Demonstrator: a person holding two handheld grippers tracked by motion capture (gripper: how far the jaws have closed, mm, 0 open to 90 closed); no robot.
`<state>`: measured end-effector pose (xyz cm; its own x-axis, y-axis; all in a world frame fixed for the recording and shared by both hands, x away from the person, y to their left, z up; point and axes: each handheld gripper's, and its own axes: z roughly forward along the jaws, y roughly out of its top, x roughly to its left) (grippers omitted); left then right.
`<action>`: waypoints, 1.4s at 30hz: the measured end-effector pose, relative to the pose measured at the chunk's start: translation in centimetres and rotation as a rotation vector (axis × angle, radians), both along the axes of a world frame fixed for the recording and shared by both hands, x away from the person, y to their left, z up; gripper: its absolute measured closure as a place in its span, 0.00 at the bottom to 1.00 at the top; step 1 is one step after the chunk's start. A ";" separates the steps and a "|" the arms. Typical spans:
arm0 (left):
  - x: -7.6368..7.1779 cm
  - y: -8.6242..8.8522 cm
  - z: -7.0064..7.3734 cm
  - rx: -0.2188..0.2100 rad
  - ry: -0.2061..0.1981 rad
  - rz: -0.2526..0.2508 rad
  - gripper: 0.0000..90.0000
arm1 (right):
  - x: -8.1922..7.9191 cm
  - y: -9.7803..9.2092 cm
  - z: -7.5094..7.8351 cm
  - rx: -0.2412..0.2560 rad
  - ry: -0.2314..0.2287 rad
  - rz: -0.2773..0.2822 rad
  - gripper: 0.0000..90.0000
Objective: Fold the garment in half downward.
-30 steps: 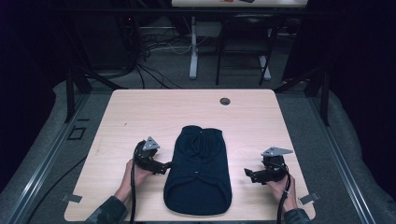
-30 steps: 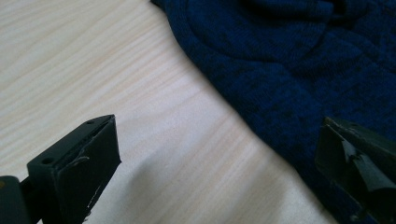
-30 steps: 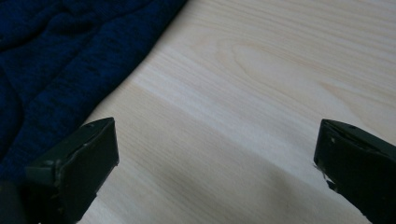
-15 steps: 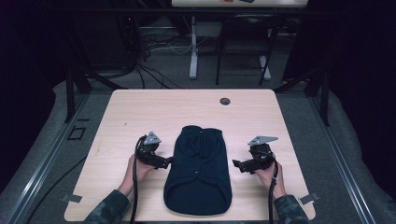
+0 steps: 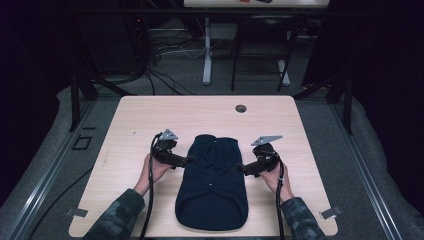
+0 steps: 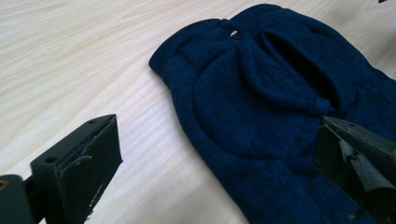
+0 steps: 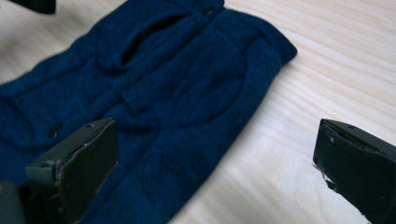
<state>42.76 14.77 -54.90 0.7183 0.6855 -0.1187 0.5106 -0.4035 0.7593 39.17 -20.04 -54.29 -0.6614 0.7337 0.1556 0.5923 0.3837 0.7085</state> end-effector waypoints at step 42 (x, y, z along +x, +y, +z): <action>6.0 -5.0 -2.5 0.201 0.114 -0.009 0.10 | 7.8 5.6 -2.4 -0.228 0.127 -0.042 0.15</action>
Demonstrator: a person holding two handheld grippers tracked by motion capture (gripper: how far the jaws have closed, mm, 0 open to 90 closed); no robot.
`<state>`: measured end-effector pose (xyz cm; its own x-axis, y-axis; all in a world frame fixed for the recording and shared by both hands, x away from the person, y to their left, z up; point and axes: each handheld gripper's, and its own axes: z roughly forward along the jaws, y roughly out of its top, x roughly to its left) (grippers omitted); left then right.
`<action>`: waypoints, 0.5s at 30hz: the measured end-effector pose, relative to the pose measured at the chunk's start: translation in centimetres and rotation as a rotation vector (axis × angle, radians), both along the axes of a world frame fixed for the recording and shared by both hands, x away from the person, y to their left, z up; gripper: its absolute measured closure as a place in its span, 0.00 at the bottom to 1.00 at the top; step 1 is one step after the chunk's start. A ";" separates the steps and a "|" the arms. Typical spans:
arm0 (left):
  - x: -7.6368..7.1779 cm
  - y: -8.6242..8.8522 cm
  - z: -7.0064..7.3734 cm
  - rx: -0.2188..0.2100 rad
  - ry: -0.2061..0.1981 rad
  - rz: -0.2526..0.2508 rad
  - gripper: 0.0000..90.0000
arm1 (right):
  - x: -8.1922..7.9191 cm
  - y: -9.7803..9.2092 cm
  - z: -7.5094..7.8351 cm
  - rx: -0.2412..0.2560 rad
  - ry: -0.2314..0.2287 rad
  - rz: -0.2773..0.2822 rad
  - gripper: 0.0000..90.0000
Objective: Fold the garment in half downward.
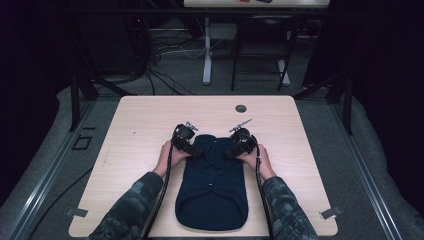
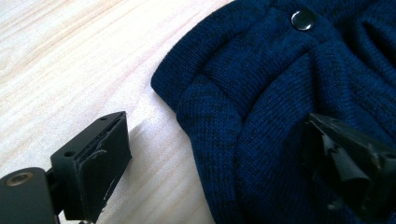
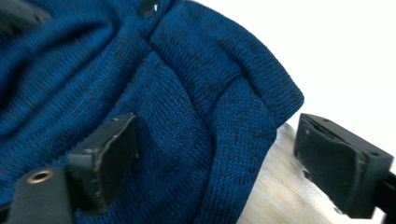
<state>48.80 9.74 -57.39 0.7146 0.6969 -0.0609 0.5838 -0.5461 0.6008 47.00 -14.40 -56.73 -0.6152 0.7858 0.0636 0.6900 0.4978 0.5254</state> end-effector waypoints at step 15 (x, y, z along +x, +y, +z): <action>-1.5 -0.4 0.0 -0.008 -0.051 -0.007 0.29 | -1.2 0.7 0.4 -0.028 -0.024 0.037 0.42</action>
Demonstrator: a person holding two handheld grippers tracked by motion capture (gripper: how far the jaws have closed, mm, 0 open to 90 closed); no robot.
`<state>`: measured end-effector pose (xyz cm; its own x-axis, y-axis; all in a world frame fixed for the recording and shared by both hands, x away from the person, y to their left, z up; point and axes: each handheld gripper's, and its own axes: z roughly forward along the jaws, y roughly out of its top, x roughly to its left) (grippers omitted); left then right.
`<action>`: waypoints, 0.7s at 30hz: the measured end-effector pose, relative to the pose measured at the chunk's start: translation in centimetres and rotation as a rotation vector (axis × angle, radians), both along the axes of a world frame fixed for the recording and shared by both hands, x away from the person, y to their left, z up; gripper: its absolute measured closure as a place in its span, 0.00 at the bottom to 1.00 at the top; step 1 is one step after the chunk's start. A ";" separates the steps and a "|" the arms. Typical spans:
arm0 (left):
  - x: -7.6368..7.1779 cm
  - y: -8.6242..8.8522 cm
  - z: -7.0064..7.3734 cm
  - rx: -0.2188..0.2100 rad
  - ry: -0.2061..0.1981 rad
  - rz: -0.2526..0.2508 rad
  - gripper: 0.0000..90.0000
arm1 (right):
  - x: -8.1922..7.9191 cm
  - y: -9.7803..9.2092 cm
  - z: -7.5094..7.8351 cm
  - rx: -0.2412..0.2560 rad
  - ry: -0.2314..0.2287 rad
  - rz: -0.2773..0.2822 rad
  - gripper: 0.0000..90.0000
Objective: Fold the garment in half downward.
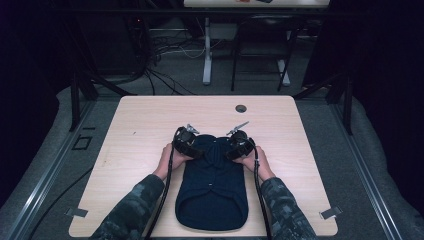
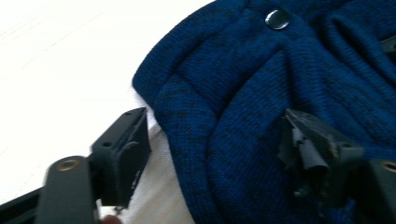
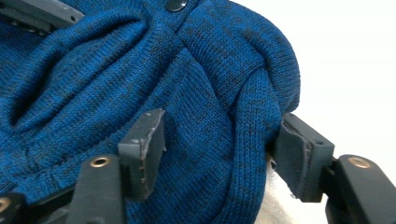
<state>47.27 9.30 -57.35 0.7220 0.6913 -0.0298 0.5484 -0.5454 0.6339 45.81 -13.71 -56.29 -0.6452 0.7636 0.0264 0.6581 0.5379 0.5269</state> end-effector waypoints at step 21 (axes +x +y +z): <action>-2.0 -0.4 -0.1 -0.035 -0.071 -0.051 0.80 | -1.5 -0.3 -0.6 0.090 -0.081 0.039 0.73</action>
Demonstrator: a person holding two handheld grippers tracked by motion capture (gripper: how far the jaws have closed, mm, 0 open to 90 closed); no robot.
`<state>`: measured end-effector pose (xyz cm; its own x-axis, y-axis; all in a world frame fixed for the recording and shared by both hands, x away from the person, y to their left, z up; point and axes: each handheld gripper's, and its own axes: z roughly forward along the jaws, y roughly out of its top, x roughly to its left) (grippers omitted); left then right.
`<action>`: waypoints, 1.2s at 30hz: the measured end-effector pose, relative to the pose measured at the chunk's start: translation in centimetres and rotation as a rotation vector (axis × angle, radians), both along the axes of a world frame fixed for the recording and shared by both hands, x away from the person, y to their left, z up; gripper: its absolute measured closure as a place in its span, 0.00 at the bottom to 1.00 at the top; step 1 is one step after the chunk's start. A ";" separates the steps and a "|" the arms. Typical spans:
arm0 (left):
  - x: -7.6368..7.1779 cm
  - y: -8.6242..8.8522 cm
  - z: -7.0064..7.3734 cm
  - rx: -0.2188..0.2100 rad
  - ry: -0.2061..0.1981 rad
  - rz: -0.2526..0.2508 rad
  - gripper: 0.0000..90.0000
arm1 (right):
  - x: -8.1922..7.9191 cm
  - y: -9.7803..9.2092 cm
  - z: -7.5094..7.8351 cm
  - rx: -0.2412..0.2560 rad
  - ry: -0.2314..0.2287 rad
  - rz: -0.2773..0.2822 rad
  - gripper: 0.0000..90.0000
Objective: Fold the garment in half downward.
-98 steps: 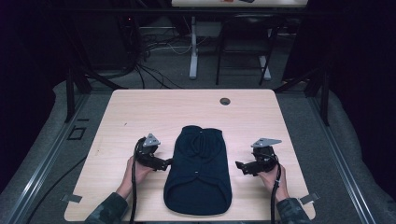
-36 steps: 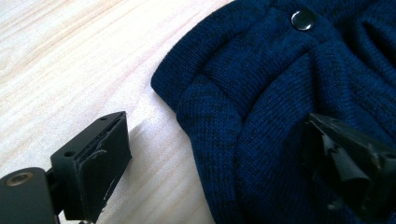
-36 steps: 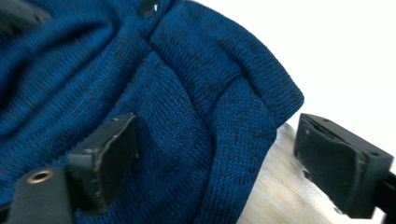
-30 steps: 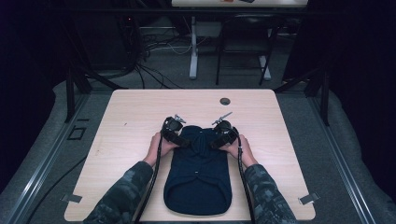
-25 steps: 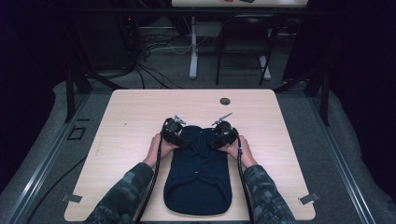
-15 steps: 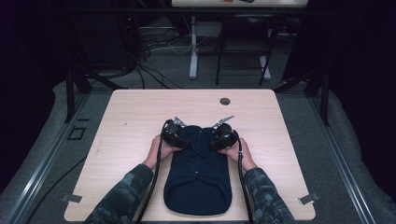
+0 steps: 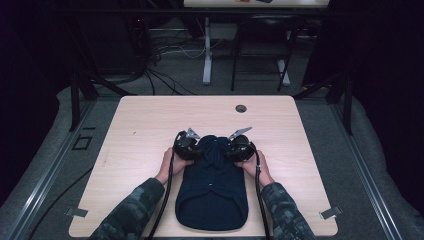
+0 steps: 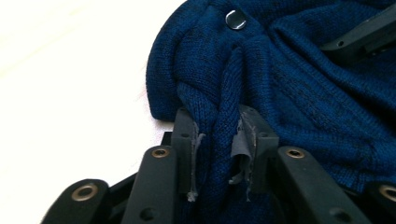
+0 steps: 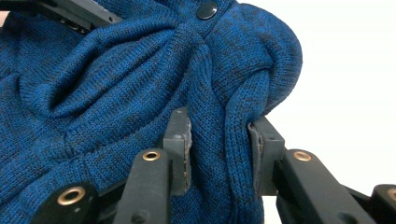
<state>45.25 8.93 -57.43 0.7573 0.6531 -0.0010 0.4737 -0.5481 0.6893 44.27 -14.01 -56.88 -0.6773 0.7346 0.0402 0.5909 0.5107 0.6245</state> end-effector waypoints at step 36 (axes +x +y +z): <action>-6.6 2.0 6.8 -0.118 -0.306 -0.093 0.84 | -7.4 -1.1 7.3 0.012 -0.292 0.108 0.67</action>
